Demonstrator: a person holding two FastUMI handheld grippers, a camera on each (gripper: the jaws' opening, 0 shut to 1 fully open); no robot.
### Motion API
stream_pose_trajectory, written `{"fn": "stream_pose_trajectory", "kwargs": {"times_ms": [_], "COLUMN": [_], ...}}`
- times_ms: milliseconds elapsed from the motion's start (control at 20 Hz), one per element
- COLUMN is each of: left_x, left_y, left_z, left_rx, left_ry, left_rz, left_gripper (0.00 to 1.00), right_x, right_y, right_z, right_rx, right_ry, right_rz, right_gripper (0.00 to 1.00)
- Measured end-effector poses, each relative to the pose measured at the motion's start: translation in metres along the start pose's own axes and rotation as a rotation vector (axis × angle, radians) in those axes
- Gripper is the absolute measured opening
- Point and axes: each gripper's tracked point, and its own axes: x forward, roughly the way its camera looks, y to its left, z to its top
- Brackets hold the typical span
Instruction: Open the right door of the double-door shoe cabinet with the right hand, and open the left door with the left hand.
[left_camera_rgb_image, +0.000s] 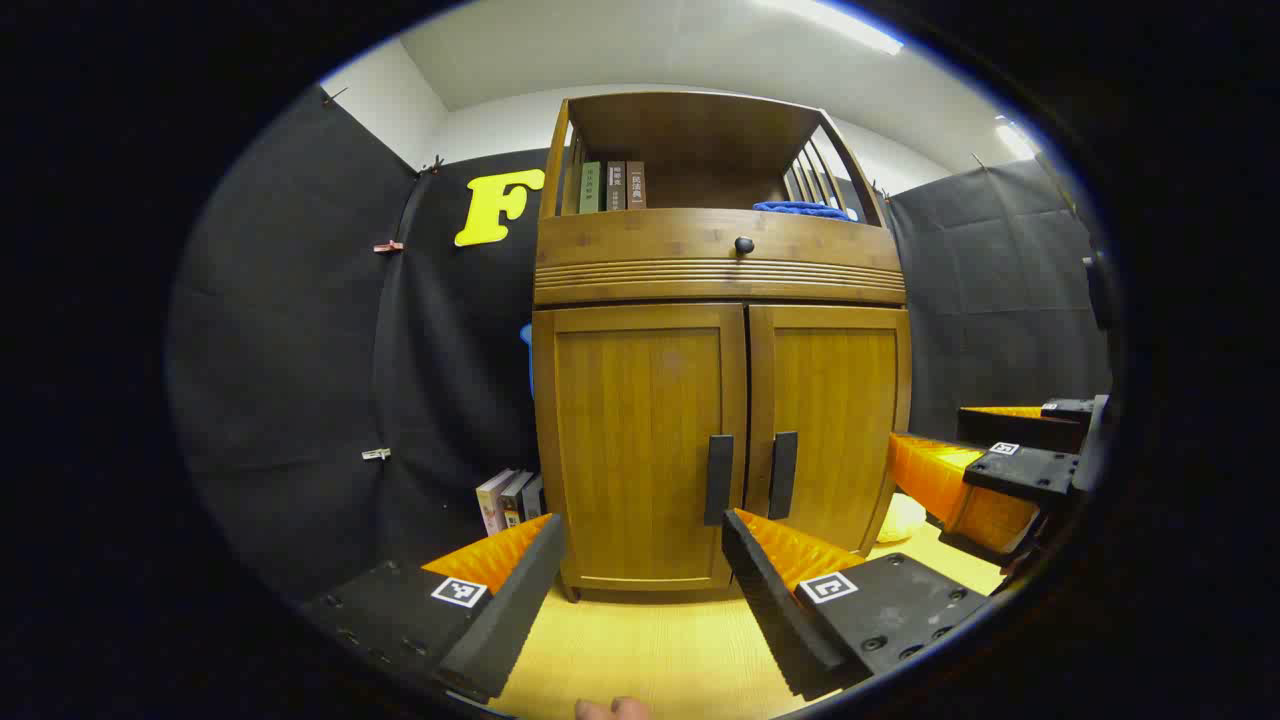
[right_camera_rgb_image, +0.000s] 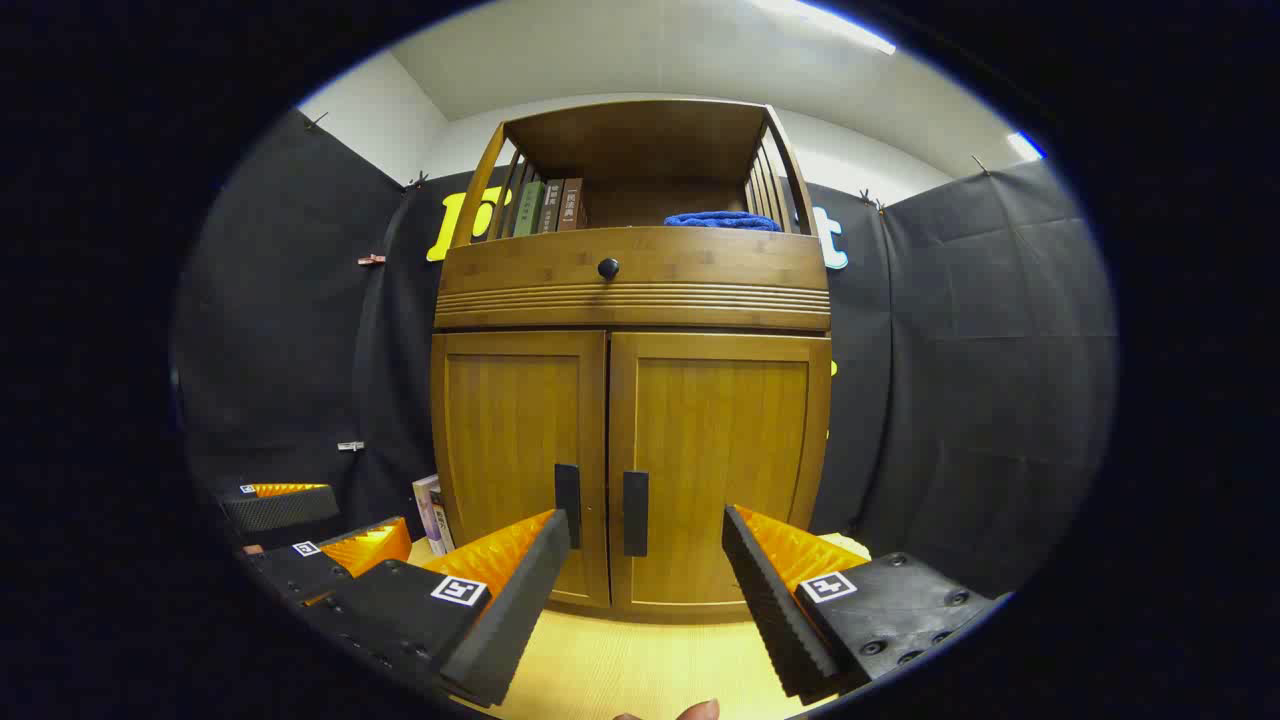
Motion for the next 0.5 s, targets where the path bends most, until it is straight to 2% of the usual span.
{"fn": "stream_pose_trajectory", "kwargs": {"times_ms": [100, 150, 200, 500], "left_x": [0.0003, -0.0001, -0.0006, 0.0004], "left_y": [0.0005, 0.001, 0.0018, 0.0037], "left_z": [-0.0003, -0.0004, 0.0016, 0.0032], "left_rx": [0.0, 0.001, 0.003, 0.006], "left_ry": [-0.001, -0.002, -0.005, -0.014], "left_rz": [-0.001, -0.002, -0.001, -0.002], "left_gripper": [0.96, 0.99, 0.96, 0.96], "right_x": [-0.0003, -0.0004, -0.0005, -0.0009], "right_y": [0.0019, 0.003, 0.0044, 0.006], "right_z": [0.0009, 0.0016, 0.0023, 0.0026], "right_rx": [-0.002, -0.002, -0.002, 0.0], "right_ry": [-0.002, -0.005, -0.006, -0.006], "right_rz": [0.004, 0.006, 0.008, 0.012], "right_gripper": [0.97, 0.96, 0.98, 0.98]}}
